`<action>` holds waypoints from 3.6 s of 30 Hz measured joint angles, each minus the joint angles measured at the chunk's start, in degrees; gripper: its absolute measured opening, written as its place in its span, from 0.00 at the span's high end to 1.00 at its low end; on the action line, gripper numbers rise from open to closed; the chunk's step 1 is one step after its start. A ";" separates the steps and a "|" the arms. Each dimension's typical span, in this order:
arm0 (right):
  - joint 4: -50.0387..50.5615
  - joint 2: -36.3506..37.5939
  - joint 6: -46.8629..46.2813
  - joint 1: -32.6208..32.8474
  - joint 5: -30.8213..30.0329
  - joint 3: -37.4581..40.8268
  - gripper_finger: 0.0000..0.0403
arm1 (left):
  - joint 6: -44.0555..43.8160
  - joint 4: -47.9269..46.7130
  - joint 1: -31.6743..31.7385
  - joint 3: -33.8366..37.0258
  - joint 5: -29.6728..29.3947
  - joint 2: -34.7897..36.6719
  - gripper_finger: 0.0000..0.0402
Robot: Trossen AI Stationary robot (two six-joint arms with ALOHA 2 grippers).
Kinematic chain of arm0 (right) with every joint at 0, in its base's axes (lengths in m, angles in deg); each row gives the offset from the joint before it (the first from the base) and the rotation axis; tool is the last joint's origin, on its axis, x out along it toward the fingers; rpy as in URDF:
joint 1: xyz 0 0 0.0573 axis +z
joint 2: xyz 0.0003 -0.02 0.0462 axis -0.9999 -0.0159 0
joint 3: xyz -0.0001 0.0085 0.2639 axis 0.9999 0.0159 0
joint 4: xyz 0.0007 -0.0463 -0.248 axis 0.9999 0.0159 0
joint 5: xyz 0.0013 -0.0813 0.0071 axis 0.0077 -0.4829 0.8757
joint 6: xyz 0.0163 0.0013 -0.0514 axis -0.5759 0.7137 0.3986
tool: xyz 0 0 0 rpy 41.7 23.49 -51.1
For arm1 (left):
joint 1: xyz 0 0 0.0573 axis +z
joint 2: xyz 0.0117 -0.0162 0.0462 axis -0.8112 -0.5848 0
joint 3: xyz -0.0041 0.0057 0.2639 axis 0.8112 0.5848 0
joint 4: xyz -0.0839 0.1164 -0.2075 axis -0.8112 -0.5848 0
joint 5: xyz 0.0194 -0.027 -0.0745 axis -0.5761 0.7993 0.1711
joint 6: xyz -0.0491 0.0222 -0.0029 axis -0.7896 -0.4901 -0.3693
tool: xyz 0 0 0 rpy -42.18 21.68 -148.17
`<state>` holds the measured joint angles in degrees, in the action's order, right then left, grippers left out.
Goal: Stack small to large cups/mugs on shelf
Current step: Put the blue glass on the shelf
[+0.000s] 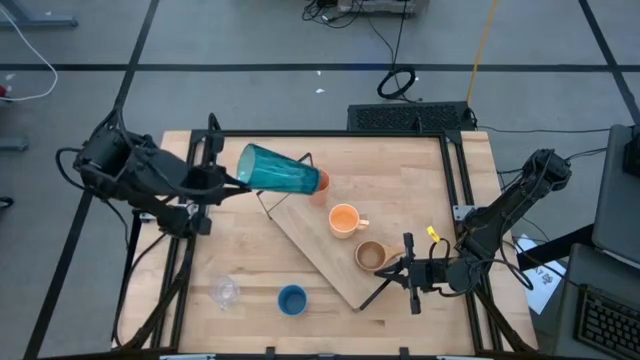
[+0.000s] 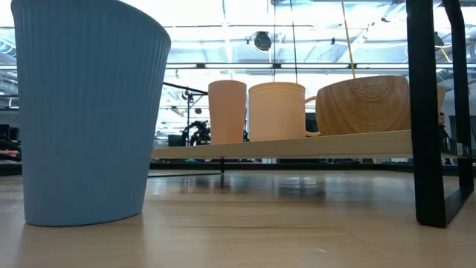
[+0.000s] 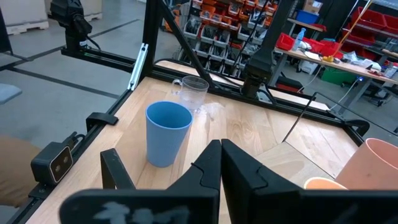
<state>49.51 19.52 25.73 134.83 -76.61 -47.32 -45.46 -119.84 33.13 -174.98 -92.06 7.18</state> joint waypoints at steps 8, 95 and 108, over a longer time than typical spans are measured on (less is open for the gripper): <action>0.01 0.00 0.00 0.00 0.00 0.00 1.00 | -17.76 3.07 -2.03 0.00 0.45 0.00 0.99; 0.92 0.00 -0.63 -0.01 0.00 0.02 1.00 | 12.26 -8.74 10.26 11.21 17.59 -15.41 0.99; 0.91 0.00 -0.63 0.00 0.00 0.02 1.00 | 12.40 -8.71 11.19 16.11 19.23 -15.37 0.98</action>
<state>50.42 19.52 25.10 134.83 -76.61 -47.30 -33.06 -128.55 44.32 -158.87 -72.83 -8.18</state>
